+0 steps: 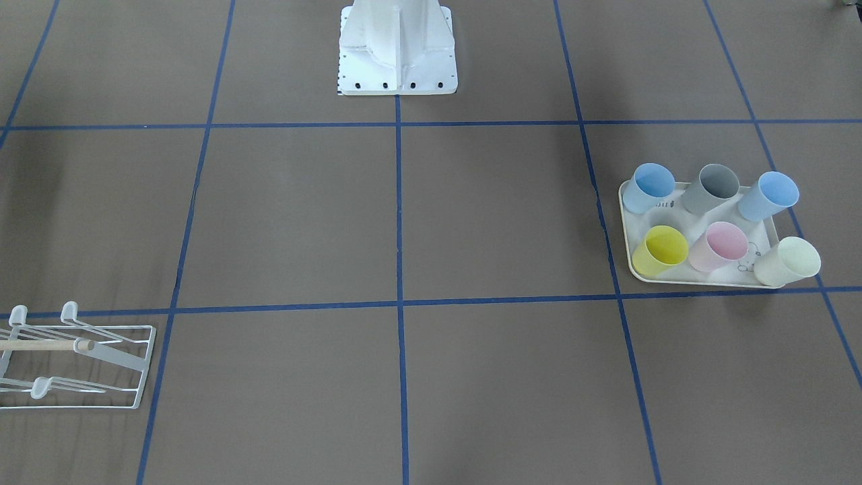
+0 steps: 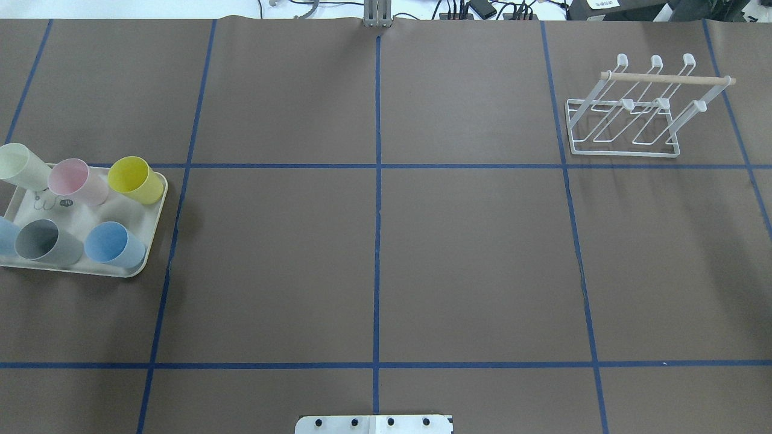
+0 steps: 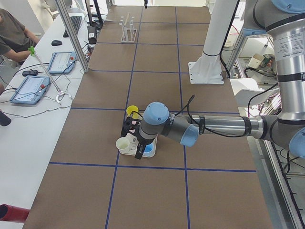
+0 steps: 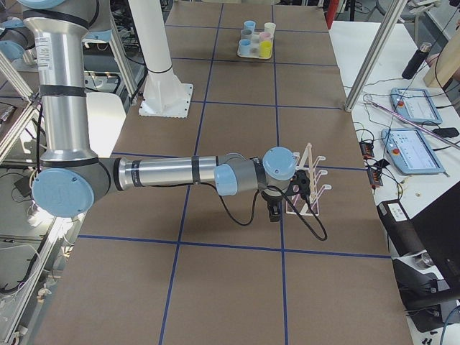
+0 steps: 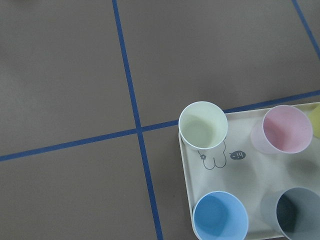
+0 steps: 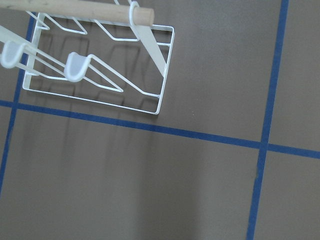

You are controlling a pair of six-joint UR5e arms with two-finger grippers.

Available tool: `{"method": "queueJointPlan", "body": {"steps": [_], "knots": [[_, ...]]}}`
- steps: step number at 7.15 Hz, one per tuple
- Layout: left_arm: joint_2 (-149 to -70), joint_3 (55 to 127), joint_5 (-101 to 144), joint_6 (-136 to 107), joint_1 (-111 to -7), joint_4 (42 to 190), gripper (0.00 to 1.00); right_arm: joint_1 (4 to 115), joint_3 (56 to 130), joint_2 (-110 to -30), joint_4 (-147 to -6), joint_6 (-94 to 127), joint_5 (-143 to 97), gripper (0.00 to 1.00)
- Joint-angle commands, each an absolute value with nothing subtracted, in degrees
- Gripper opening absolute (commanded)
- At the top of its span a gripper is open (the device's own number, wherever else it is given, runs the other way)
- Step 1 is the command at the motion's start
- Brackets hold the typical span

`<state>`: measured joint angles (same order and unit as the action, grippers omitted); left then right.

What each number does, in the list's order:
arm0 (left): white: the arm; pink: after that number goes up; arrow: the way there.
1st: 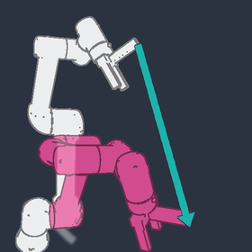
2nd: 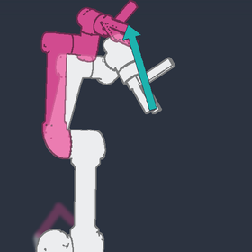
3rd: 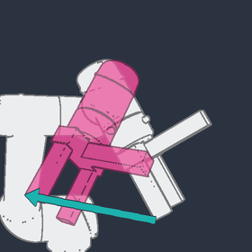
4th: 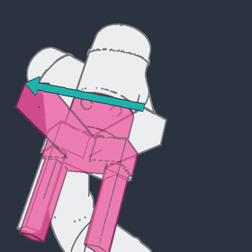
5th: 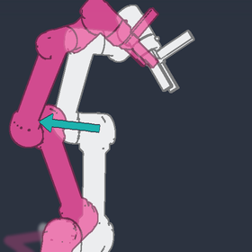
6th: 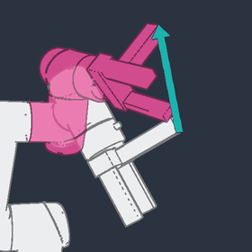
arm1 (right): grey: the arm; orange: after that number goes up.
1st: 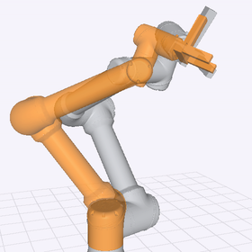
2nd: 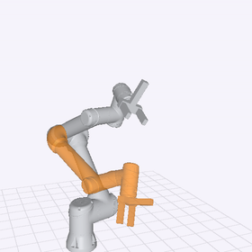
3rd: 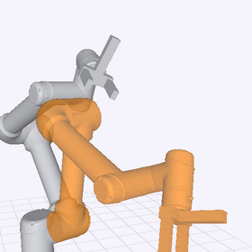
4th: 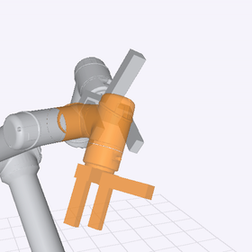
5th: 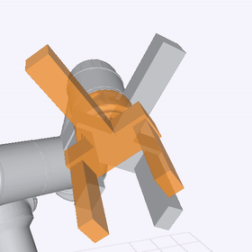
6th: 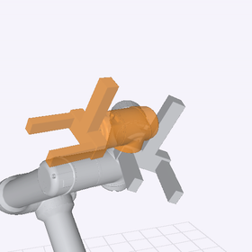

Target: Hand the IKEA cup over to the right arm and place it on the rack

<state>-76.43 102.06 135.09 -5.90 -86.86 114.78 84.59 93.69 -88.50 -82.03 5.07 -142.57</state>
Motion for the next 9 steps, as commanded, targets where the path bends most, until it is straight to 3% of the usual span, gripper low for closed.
{"method": "queueJointPlan", "body": {"steps": [1, 5, 9], "knots": [[-77.4, 97.4, 135.3, -6.1, -82.7, 117.6, 1.00, 84.2, 93.9, -88.4, -82.0, 6.8, -142.3, 1.00], [-82.6, 89.9, 135.7, -6.2, -75.1, 117.6, 1.00, 84.1, 94.9, -88.7, -82.0, 6.8, -142.9, 1.00], [-83.6, 88.4, 135.7, -7.9, -71.3, 117.6, 1.00, 84.0, 94.7, -88.8, -82.0, 6.9, -142.9, 1.00]]}}
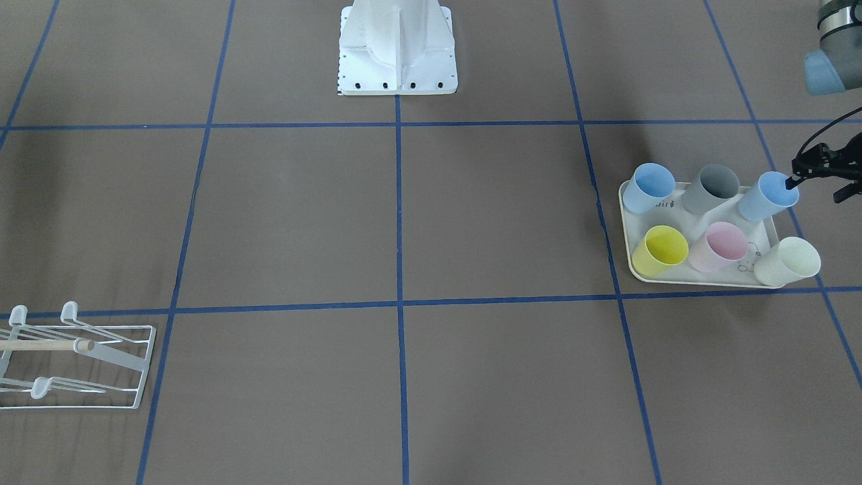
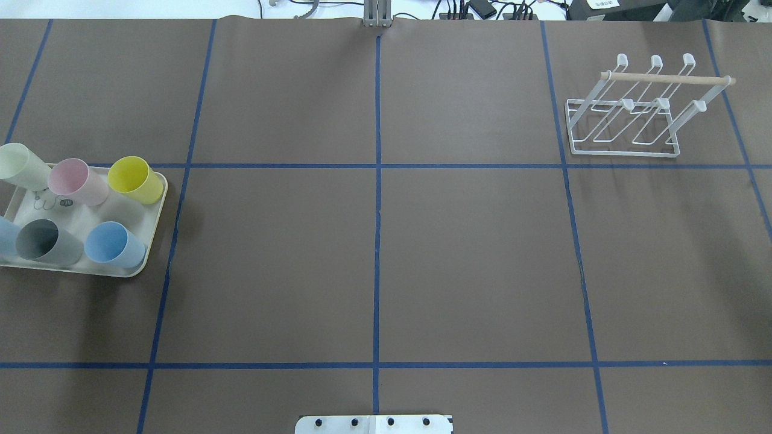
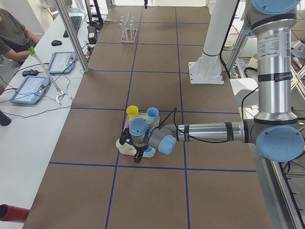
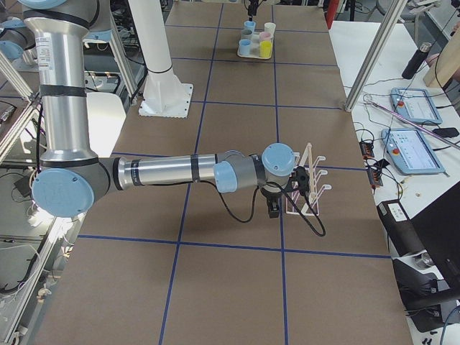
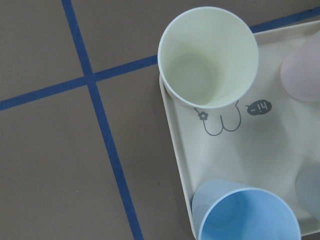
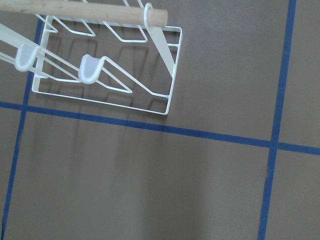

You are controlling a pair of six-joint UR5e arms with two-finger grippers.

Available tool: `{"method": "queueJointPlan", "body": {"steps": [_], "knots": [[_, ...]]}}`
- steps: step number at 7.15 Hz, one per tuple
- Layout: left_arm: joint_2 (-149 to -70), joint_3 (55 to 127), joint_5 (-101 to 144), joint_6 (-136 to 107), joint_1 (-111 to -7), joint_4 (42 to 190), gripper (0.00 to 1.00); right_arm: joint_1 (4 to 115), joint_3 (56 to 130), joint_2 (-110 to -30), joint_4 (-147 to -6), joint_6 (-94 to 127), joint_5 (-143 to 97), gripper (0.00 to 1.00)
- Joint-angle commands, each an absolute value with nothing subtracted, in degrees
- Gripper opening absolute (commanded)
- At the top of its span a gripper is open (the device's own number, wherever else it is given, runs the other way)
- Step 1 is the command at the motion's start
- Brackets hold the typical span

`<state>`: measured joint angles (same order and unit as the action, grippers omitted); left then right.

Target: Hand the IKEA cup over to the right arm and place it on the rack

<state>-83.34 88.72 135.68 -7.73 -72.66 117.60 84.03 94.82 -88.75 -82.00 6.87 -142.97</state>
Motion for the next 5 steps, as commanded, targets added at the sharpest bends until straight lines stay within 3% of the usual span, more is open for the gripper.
{"method": "queueJointPlan", "body": {"steps": [1, 2, 5], "knots": [[-83.7, 87.8, 135.7, -7.9, -70.1, 117.6, 0.99, 84.0, 94.7, -88.8, -82.0, 6.9, -142.9, 1.00], [-83.7, 87.1, 135.7, -7.9, -70.0, 117.9, 0.89, 83.8, 94.6, -88.8, -82.0, 6.9, -142.8, 1.00], [-84.3, 85.1, 135.7, -9.2, -70.0, 118.1, 0.20, 83.4, 94.5, -88.8, -82.1, 7.0, -142.9, 1.00]]}}
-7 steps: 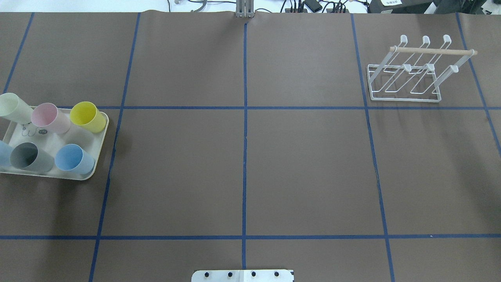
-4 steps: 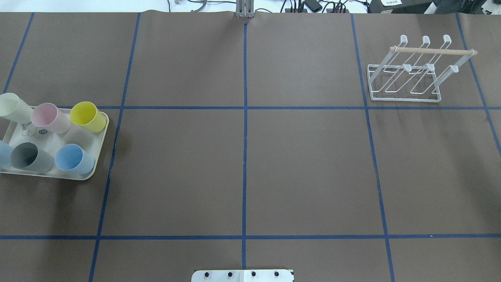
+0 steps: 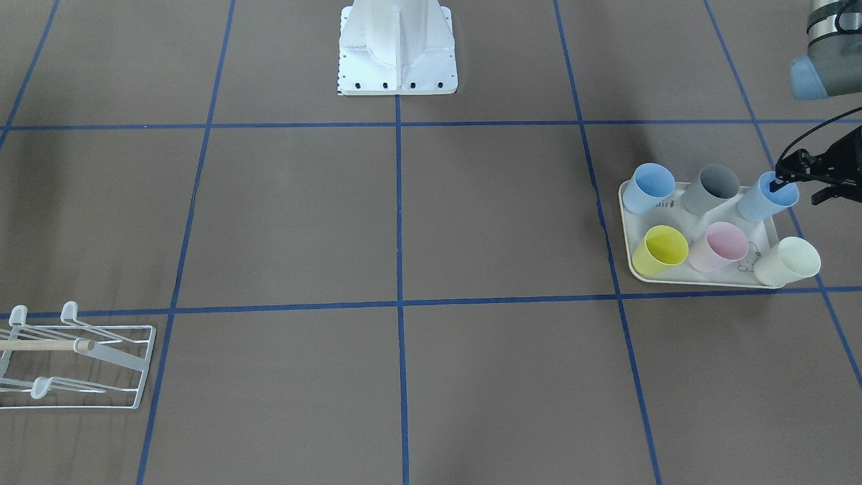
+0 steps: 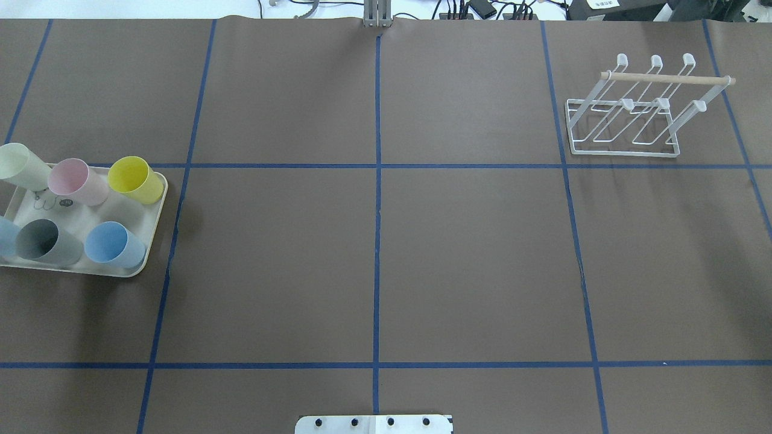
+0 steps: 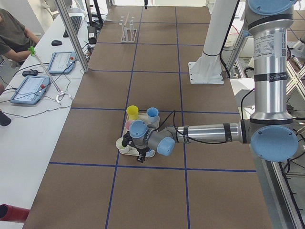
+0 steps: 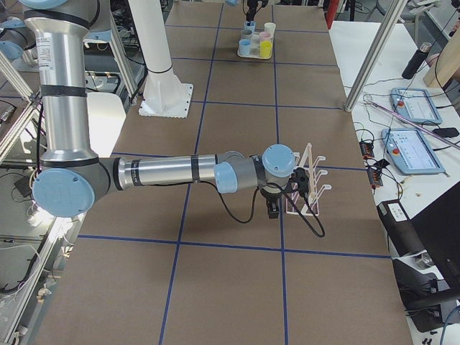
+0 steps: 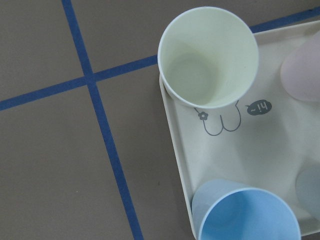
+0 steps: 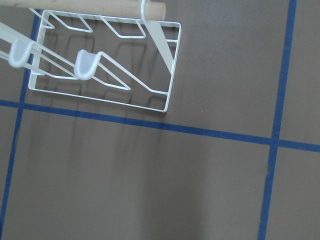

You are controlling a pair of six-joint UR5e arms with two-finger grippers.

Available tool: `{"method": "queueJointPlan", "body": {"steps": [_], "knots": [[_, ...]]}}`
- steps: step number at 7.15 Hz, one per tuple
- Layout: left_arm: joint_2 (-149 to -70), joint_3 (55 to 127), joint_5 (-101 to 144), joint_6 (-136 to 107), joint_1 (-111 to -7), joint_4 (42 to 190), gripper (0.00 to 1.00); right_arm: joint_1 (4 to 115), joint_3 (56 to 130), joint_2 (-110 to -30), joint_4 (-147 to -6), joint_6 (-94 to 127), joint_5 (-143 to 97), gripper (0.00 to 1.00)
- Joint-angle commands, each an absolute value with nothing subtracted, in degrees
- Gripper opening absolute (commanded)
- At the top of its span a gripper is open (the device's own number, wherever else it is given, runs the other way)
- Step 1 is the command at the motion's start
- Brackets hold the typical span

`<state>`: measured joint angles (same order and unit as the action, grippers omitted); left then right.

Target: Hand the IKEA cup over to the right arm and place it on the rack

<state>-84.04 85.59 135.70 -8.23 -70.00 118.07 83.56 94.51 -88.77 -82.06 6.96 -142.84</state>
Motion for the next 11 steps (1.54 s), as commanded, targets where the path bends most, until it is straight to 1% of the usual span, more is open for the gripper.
{"method": "queueJointPlan", "body": {"steps": [1, 2, 3, 4, 5, 6, 7, 8, 10, 11], "knots": [[-85.1, 85.3, 135.8, -11.9, -70.0, 118.1, 0.00, 83.0, 94.5, -88.8, -82.1, 7.4, -143.1, 1.00], [-85.5, 86.0, 137.7, -13.3, -70.0, 118.0, 0.00, 82.9, 94.7, -88.7, -82.0, 9.4, -143.1, 1.00], [-85.3, 88.2, 142.4, -13.4, -70.2, 117.4, 0.00, 82.8, 94.8, -88.6, -82.0, 10.8, -143.1, 1.00], [-84.6, 93.3, 142.3, -13.3, -71.7, 117.4, 0.00, 82.8, 94.8, -88.6, -82.0, 11.6, -143.1, 1.00], [-84.7, 95.5, 142.2, -13.3, -80.2, 115.9, 0.00, 82.8, 94.8, -88.6, -82.0, 11.6, -143.0, 1.00], [-84.9, 95.7, 140.6, -13.3, -84.6, 114.6, 0.00, 82.8, 94.9, -88.5, -82.0, 11.6, -143.0, 1.00], [-85.2, 96.8, 135.8, -13.2, -86.0, 114.4, 0.00, 82.8, 94.9, -88.4, -82.0, 11.6, -143.0, 1.00], [-84.5, 100.0, 135.8, -13.9, -86.3, 113.8, 0.00, 82.8, 95.8, -88.2, -82.0, 11.7, -142.9, 1.00], [-84.7, 108.9, 139.6, -20.7, -86.2, 108.7, 0.00, 81.0, 100.5, -85.6, -81.9, 21.6, -142.8, 1.00], [-85.3, 111.2, 144.4, -21.4, -85.8, 107.4, 0.00, 78.3, 103.2, -83.5, -81.5, 29.0, -142.6, 1.00]]}}
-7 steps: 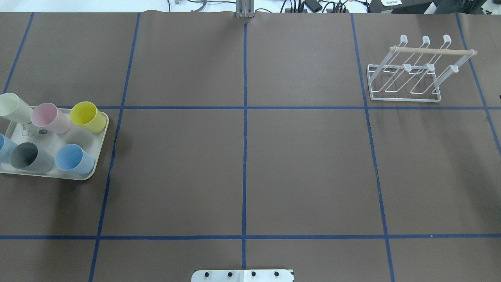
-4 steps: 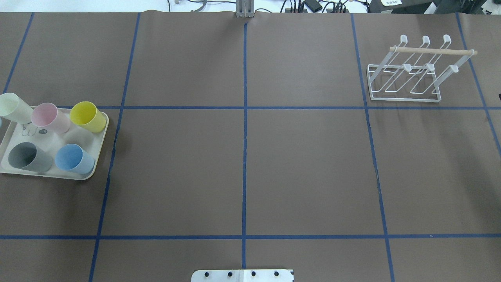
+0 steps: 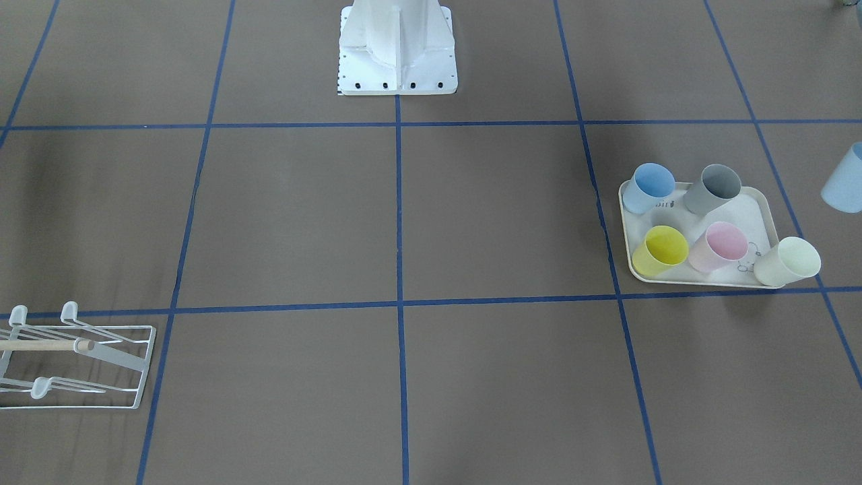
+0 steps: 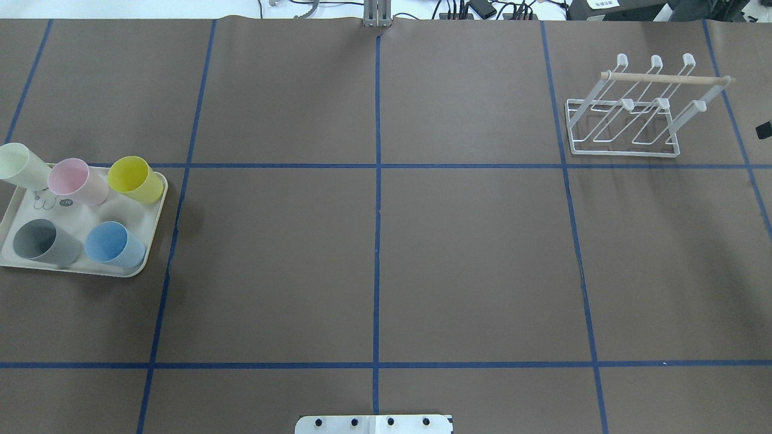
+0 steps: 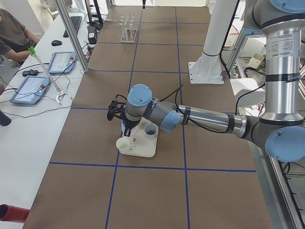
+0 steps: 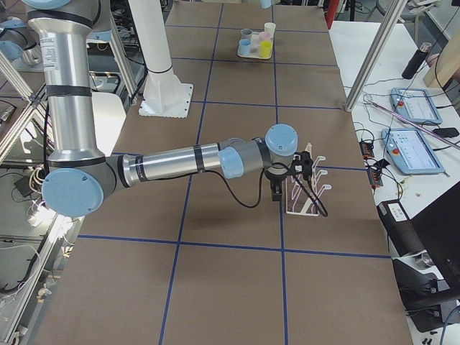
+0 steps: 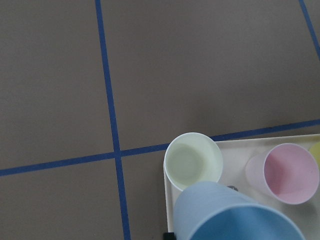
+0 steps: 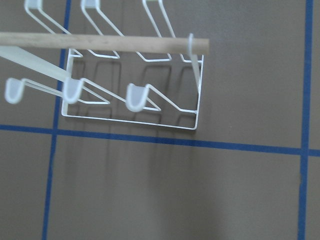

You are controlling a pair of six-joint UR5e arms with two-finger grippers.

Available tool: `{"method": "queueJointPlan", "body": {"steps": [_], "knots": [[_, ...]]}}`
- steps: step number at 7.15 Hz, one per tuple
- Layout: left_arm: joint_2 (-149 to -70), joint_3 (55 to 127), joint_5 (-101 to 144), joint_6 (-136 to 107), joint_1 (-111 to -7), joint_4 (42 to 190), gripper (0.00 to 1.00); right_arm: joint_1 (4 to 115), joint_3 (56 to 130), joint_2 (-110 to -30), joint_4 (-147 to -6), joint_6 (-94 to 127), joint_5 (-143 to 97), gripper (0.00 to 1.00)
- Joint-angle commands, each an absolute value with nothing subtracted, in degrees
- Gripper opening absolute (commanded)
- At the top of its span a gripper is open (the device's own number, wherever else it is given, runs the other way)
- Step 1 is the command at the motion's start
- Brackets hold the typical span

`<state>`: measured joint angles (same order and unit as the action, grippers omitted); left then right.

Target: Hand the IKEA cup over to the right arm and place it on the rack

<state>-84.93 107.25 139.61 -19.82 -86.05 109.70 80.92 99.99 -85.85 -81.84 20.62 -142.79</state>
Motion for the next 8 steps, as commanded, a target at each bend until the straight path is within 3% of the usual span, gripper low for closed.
{"method": "queueJointPlan", "body": {"steps": [1, 3, 5, 8], "knots": [[-85.7, 114.6, 144.8, -25.0, -83.4, 110.6, 0.00, 76.7, 104.3, -80.1, -80.1, 36.5, -142.4, 1.00], [-91.0, 113.8, 147.1, -49.3, -73.6, 125.2, 0.00, 72.4, 105.8, -74.3, -79.5, 46.3, -139.3, 1.00], [-99.4, 108.4, 145.9, -73.3, -66.3, 141.0, 0.00, 65.4, 105.9, -65.9, -79.5, 57.8, -135.6, 1.00], [-108.3, 104.1, 121.9, -104.8, -52.2, 163.2, 0.00, 55.0, 108.3, -57.6, -75.4, 85.2, -127.6, 1.00]]}}
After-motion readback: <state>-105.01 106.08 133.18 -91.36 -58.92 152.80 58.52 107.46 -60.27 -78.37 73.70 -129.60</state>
